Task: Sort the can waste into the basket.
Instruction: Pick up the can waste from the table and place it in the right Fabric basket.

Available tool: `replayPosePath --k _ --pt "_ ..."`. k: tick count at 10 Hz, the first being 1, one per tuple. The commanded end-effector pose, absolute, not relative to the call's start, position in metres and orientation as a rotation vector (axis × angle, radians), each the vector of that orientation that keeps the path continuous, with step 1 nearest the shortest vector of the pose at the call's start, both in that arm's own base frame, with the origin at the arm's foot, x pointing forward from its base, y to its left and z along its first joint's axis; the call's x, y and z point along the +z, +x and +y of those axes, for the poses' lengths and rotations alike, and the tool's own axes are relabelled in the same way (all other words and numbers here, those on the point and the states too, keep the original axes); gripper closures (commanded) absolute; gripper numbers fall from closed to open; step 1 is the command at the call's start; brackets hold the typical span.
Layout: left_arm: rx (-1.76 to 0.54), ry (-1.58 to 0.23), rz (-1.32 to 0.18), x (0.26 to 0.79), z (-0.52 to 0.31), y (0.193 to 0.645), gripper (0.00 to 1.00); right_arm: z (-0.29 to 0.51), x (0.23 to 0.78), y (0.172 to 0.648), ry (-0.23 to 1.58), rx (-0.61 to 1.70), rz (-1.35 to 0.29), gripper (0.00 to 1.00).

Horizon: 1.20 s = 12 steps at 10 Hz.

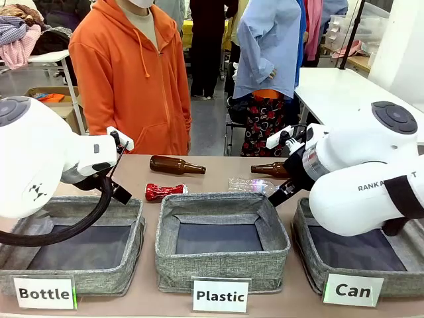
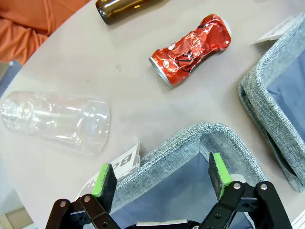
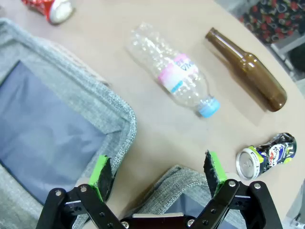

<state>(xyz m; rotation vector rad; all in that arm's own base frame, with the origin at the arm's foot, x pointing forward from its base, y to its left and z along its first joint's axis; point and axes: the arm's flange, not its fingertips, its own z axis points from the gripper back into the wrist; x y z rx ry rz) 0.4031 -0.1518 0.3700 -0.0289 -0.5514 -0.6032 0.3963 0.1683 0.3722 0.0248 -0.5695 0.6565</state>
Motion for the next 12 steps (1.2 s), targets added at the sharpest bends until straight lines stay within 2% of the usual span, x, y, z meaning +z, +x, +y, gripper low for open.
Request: replayPosePath --k 1,8,10,12 --pt "-0.603 -0.029 -0.552 0.37 -0.152 0.403 0.0 0.168 0.372 0.396 0.025 0.656 -0.57 0.0" --pt "-0.603 -0.029 -0.551 0.37 -0.152 0.403 0.0 0.168 0.372 0.396 0.025 0.656 -0.57 0.0" --pt "-0.618 -0.218 -0.634 0.433 -0.159 0.369 0.0 0.158 0.434 0.382 0.097 0.578 -0.549 0.0" --pt "-0.542 -0.36 -0.569 0.485 -0.155 0.33 0.0 0.141 0.494 0.36 0.344 0.477 -0.544 0.0"
